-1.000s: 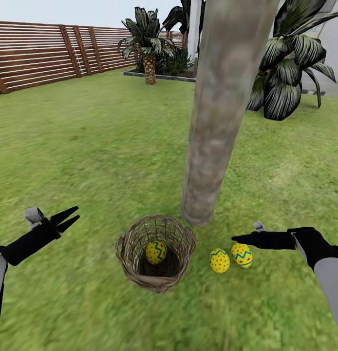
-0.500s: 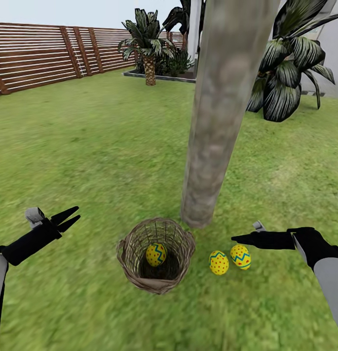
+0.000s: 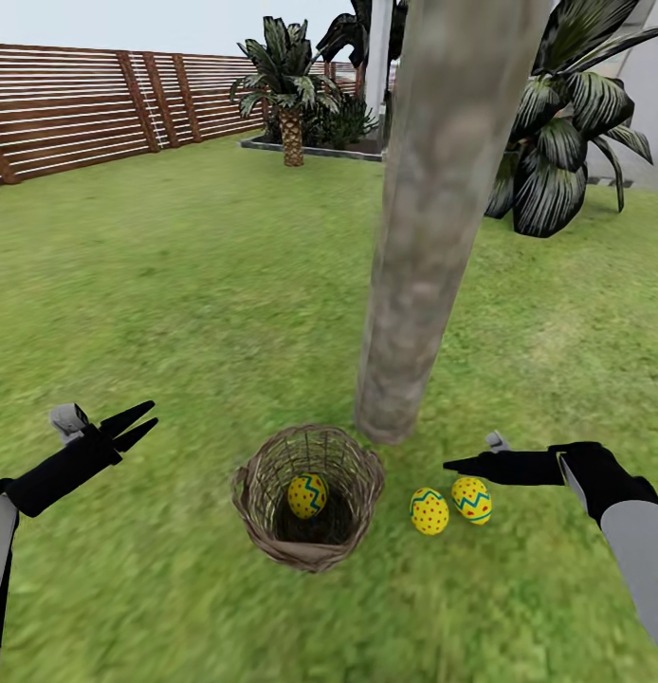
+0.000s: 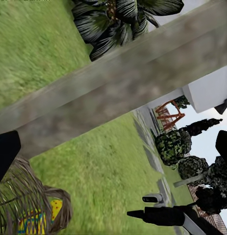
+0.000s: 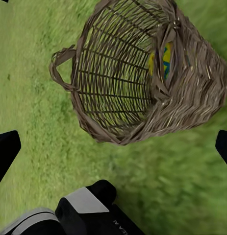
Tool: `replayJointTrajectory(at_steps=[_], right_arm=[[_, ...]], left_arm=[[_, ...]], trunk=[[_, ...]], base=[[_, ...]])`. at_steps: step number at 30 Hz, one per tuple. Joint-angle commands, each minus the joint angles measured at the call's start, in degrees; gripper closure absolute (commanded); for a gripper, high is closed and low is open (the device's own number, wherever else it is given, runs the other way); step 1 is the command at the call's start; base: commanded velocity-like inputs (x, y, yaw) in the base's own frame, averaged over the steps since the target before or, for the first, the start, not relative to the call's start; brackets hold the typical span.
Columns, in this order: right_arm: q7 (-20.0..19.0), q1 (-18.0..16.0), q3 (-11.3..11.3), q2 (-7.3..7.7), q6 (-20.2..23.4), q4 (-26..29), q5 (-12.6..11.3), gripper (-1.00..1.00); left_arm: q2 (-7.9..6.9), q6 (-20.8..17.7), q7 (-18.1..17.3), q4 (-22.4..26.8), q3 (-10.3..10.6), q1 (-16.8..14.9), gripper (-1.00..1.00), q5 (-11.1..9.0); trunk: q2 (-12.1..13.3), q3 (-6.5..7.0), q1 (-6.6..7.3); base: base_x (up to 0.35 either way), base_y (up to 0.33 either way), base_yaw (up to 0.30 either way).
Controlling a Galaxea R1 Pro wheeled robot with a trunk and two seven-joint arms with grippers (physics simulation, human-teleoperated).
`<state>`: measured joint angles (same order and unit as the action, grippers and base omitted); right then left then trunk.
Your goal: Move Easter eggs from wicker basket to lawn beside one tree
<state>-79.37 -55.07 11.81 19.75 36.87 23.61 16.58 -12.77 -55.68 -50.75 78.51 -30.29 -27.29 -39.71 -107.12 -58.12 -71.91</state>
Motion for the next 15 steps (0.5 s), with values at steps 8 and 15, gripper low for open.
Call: replayJointTrajectory(at_steps=[8, 15], right_arm=[[-0.26, -0.04, 0.27, -0.21, 0.49, 0.12, 0.90, -1.00], [4.62, -0.04, 0.23, -0.59, 0.46, 0.12, 0.80, -1.00]], left_arm=[[0.02, -0.22, -0.23, -0.11, -0.03, -0.04, -1.00, 0.09], [0.03, -0.22, -0.23, -0.11, -0.03, -0.04, -1.00, 0.07]], trunk=[[-0.02, -0.04, 0.01], [-0.02, -0.04, 0.01]], base=[[0.000, 0.270, 0.000], [0.000, 0.279, 0.000]])
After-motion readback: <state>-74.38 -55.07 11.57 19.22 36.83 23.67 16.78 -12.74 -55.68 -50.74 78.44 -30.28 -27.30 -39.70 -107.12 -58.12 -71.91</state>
